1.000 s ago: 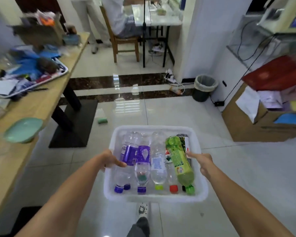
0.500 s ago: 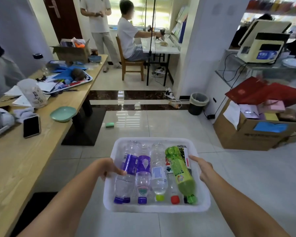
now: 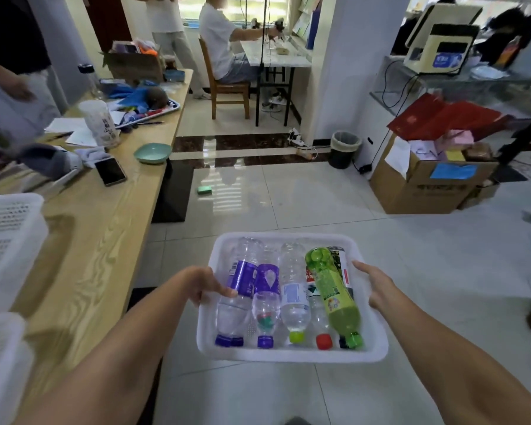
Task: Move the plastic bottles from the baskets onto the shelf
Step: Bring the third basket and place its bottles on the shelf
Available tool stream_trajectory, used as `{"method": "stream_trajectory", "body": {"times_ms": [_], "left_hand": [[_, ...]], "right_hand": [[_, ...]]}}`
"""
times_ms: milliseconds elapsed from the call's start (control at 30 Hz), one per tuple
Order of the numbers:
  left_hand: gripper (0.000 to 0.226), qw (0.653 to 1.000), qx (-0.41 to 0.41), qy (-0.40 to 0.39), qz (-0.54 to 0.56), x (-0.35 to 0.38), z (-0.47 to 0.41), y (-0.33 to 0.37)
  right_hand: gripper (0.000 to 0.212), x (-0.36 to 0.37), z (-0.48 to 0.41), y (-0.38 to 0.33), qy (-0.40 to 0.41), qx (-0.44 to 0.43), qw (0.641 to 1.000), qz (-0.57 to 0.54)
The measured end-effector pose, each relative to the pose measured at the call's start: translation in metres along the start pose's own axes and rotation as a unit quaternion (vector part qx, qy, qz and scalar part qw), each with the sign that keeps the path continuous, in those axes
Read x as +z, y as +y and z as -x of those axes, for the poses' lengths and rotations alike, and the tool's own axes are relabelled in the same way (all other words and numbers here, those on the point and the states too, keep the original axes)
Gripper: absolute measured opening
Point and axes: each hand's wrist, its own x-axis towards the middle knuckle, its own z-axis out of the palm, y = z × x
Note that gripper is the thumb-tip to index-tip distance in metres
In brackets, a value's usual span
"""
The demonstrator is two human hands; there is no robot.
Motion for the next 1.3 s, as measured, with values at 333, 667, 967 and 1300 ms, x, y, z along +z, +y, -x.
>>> {"method": "stream_trajectory", "body": {"times_ms": [333, 667, 967, 1300], "left_hand": [[0.126, 0.999, 0.025, 0.018, 0.011, 0.050, 0.094, -0.132], [0.120, 0.999, 0.011, 0.036, 0.031, 0.144, 0.204, -0.271], [0.105, 1.000, -0.010, 0.011, 0.021, 0.198, 0.266, -0.360], [0.081, 0.997, 0.020, 0.053, 0.047, 0.209, 0.337, -0.478]], "right_hand": [[0.093, -0.014, 0.154, 0.089, 0.010, -0.013, 1.000, 0.016], [0.102, -0.096, 0.213, 0.219, -0.001, 0.009, 0.999, 0.045], [0.086, -0.118, 0.333, 0.300, -0.016, 0.030, 0.999, 0.041], [0.084, -0.087, 0.446, 0.358, -0.025, 0.007, 0.996, 0.088]]}}
